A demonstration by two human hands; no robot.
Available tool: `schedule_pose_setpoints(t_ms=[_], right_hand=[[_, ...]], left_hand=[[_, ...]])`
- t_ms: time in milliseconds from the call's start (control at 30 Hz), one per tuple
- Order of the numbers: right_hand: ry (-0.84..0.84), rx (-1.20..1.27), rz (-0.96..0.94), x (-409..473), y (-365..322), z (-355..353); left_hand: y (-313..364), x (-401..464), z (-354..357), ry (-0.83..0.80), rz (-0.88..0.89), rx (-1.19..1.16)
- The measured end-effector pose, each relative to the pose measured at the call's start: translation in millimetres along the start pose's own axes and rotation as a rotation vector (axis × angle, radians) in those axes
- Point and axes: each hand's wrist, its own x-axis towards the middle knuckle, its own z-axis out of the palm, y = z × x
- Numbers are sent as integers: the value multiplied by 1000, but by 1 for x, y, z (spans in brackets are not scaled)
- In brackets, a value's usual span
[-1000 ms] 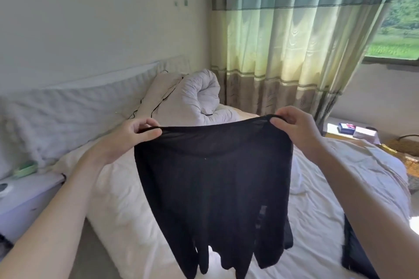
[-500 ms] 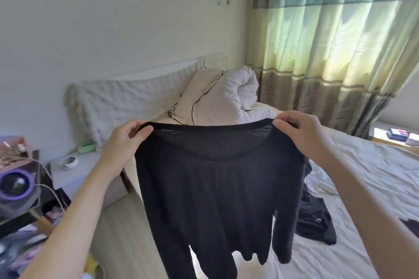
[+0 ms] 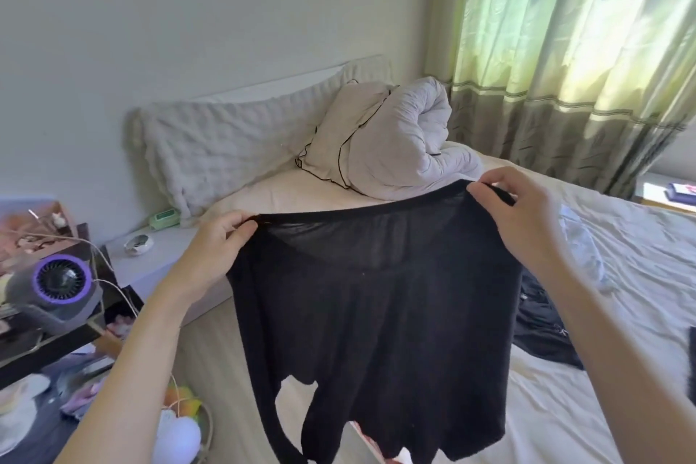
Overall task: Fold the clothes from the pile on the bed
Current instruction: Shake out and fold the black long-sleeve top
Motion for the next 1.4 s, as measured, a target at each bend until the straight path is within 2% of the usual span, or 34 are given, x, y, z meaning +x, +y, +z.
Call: schedule_pose_setpoints(t_ms=[100,200,333,433,567,700,867,1100,1400], right_hand=[[32,-35,-9,18,1,29],[62,-202,-78,43,9,58],[102,-364,-187,87,41,106],[35,-369,-161,134,84,150],[-27,-373,-78,201,166,221],[-160,-397,57,245,264,301],[-307,-407,232,272,381,389],[-297,-352,399,304,480,460],[-243,-340,483,315,543,490]], left_hand=[[-14,28,2,161,29,13],[-33,69,8,297,13,-3],[-69,139,21,351,21,83],[-104,203,31,321,125,297],[-171,294,49,286,202,411],[-260,365,81,159,72,469],[-362,438,128,39,-3,610],[-452,512,189,45,-25,754],[-516,560,233,0,-26,745]])
